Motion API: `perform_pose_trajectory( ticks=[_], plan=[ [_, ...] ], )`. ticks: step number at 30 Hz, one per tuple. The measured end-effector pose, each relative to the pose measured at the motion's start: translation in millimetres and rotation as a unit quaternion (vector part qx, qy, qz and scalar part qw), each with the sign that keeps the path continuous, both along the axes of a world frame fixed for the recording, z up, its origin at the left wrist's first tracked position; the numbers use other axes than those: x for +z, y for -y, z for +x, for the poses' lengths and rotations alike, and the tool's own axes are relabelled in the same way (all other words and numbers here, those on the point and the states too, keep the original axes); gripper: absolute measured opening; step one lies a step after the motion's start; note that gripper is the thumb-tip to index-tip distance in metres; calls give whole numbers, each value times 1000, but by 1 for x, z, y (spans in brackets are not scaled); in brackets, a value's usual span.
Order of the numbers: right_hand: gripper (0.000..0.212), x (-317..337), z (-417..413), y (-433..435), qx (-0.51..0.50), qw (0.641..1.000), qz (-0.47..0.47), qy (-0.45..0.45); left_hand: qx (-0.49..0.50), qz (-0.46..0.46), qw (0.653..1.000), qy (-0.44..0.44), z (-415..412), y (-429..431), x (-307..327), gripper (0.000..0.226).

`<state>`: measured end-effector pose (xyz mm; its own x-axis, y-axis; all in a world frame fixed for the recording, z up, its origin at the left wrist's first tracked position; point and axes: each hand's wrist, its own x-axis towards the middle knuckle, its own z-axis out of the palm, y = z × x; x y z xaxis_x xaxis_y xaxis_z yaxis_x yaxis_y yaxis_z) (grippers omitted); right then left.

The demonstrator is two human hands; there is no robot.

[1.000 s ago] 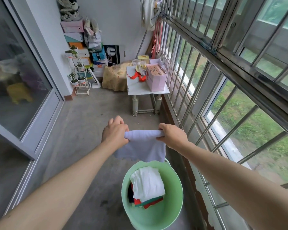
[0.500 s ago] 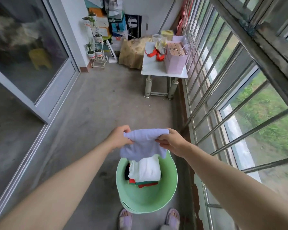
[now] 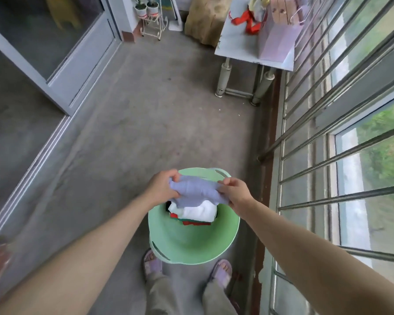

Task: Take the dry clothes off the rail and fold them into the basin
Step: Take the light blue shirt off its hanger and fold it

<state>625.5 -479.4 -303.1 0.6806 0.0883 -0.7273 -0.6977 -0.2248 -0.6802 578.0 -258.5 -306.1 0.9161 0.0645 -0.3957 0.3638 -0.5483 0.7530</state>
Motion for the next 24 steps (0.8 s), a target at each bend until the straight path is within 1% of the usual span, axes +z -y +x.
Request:
perform_pose_trajectory(
  ticks=[4,7,9,10,12,14,16,17,18,20,22,23,24],
  plan=[
    [32,-47,-1,-4,46,998,-41,-11,-58,14,998,0,2,-6,-58,26],
    [36,-84,7,-16,87,993,-80,-13,-105,44,993,-36,11,-10,-100,33],
    [44,-100,18,-24,98,991,-89,-7,-108,65,991,-53,19,-14,-123,38],
    [47,-114,23,-27,102,991,-88,5,-102,75,991,-53,25,-17,-136,34],
    [52,-139,31,-28,99,989,-89,58,-73,91,993,-18,35,-16,-159,24],
    [60,-167,34,-24,74,988,-77,113,-42,113,992,43,37,-9,-182,24],
    [68,-198,30,-18,42,989,-71,125,-36,128,987,90,28,-2,-210,27],
    [71,-212,26,-16,35,990,-76,117,-46,129,986,98,20,1,-225,26],
    [74,-240,21,-12,36,990,-81,107,-61,120,986,99,11,4,-253,24],
    [79,-283,10,-8,85,991,-91,58,-89,85,991,50,-8,4,-300,22],
    [84,-327,-4,-6,123,989,-77,-17,-61,48,996,-38,-20,2,-343,26],
    [84,-337,-7,-6,120,989,-68,-53,-36,34,996,-69,-19,1,-355,27],
    [85,-349,-11,-6,107,990,-52,-82,-13,13,997,-79,-19,0,-366,26]
  ],
)
